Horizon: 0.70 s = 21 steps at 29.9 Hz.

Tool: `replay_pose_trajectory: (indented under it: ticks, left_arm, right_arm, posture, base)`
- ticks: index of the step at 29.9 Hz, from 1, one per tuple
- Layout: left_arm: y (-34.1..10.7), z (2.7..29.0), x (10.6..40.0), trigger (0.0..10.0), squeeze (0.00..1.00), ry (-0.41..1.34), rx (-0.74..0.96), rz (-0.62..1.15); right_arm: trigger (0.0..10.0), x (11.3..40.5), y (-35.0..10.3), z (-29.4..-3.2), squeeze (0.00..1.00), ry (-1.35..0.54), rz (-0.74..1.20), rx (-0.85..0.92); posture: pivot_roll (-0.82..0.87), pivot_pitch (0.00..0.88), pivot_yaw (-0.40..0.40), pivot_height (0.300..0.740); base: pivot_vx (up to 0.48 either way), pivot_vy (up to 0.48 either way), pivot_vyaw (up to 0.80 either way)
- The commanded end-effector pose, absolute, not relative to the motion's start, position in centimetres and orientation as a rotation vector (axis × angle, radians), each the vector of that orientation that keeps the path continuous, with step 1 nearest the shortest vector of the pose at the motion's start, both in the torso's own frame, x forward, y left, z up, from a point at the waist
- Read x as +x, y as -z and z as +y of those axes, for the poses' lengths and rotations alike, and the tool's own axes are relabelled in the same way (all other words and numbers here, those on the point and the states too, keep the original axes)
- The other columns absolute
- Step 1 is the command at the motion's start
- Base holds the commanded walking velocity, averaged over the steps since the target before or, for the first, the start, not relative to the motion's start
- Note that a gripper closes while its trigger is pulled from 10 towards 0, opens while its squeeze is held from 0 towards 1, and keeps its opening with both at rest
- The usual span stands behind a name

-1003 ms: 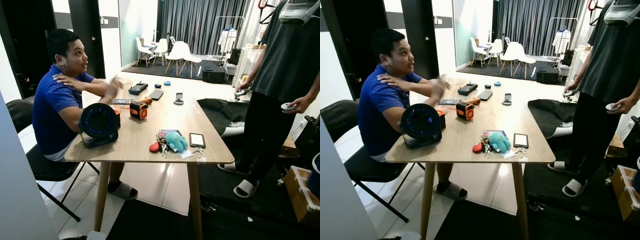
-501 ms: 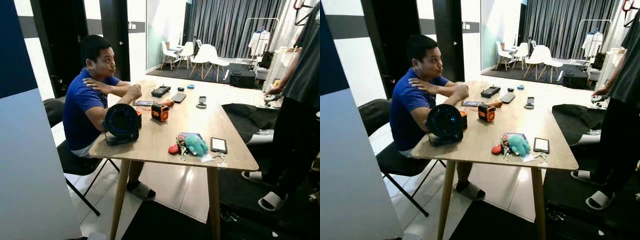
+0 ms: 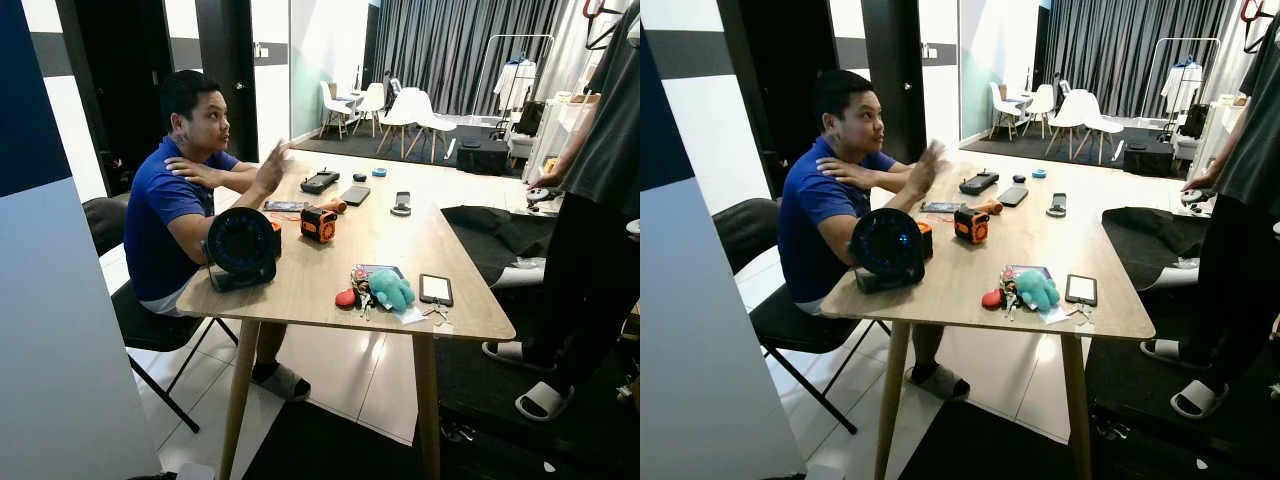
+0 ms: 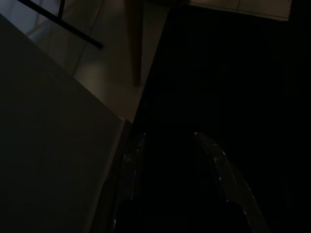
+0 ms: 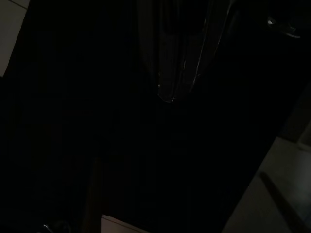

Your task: Hang keys on a hook

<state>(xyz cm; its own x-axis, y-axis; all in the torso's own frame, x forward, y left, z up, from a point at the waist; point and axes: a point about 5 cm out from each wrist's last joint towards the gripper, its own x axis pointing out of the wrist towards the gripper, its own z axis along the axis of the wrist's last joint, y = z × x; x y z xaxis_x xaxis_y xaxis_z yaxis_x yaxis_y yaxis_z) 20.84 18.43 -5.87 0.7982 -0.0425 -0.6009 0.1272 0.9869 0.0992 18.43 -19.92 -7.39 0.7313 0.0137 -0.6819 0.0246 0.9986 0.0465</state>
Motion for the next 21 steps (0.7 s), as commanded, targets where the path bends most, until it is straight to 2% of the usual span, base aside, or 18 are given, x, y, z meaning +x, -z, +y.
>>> replay_pose_trajectory:
  ticks: [1, 10, 15, 18, 21]
  left_arm:
    - [5.9, 18.1, 21.0, 10.0, 0.00, 0.100, 0.133, 0.643]
    - [5.5, 17.9, 21.4, 10.0, 0.00, 0.137, 0.103, 0.617]
    - [5.4, 18.0, 21.5, 10.0, 0.00, 0.120, 0.111, 0.611]
    - [5.5, 17.8, 21.4, 10.0, 0.00, 0.151, 0.095, 0.615]
    - [5.5, 17.3, 21.3, 10.0, 0.00, 0.233, 0.077, 0.612]
  right_arm:
    - [10.0, 18.1, 7.6, -20.1, 0.00, 0.035, 0.759, 0.068]
    - [10.0, 18.2, 6.9, -23.4, 0.00, 0.326, 0.706, 0.094]
    - [10.0, 17.2, 6.8, -25.7, 0.00, 0.524, 0.700, 0.175]
    - [10.0, 17.1, 6.8, -25.6, 0.00, 0.510, 0.706, 0.182]
    - [10.0, 17.6, 7.0, -24.2, 0.00, 0.385, 0.716, 0.164]
  posture:
    - [0.07, 0.000, -0.007, 0.740]
    - [0.06, 0.000, 0.002, 0.740]
    - [0.06, 0.003, 0.003, 0.740]
    - [0.05, 0.003, 0.002, 0.740]
    - [0.05, 0.004, 0.004, 0.740]
  base:
    - [0.000, 0.000, 0.00]
    - [0.000, 0.000, 0.00]
    - [0.000, 0.000, 0.00]
    - [0.000, 0.000, 0.00]
    - [0.000, 0.000, 0.00]
